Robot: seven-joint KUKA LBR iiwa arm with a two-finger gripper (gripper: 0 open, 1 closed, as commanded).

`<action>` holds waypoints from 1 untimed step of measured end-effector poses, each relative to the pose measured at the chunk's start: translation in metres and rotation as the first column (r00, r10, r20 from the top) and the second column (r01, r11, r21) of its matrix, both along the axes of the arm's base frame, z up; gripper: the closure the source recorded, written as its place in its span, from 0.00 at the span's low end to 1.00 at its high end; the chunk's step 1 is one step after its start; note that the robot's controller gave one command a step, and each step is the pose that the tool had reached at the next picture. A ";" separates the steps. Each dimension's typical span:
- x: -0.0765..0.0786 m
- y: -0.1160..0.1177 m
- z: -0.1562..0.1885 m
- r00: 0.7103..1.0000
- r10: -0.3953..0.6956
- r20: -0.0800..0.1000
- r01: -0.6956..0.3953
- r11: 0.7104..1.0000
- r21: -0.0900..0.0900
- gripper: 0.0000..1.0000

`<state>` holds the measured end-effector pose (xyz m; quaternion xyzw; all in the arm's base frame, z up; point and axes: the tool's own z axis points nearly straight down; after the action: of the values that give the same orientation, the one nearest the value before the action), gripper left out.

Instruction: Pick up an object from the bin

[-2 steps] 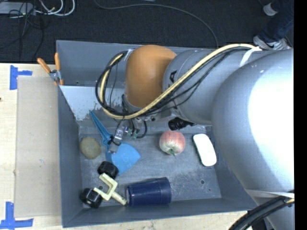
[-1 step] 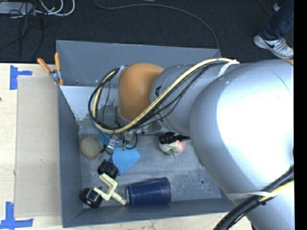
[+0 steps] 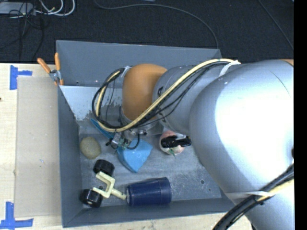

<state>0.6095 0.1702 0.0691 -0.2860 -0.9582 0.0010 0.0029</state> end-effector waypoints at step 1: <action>0.000 0.000 0.000 1.000 0.000 0.000 0.000 1.000 0.000 1.00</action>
Offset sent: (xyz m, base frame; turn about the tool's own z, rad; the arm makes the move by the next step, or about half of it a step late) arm -0.0001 0.0000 0.0683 0.0000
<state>0.6095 0.1702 0.0691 -0.2860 -0.9582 0.0009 0.0029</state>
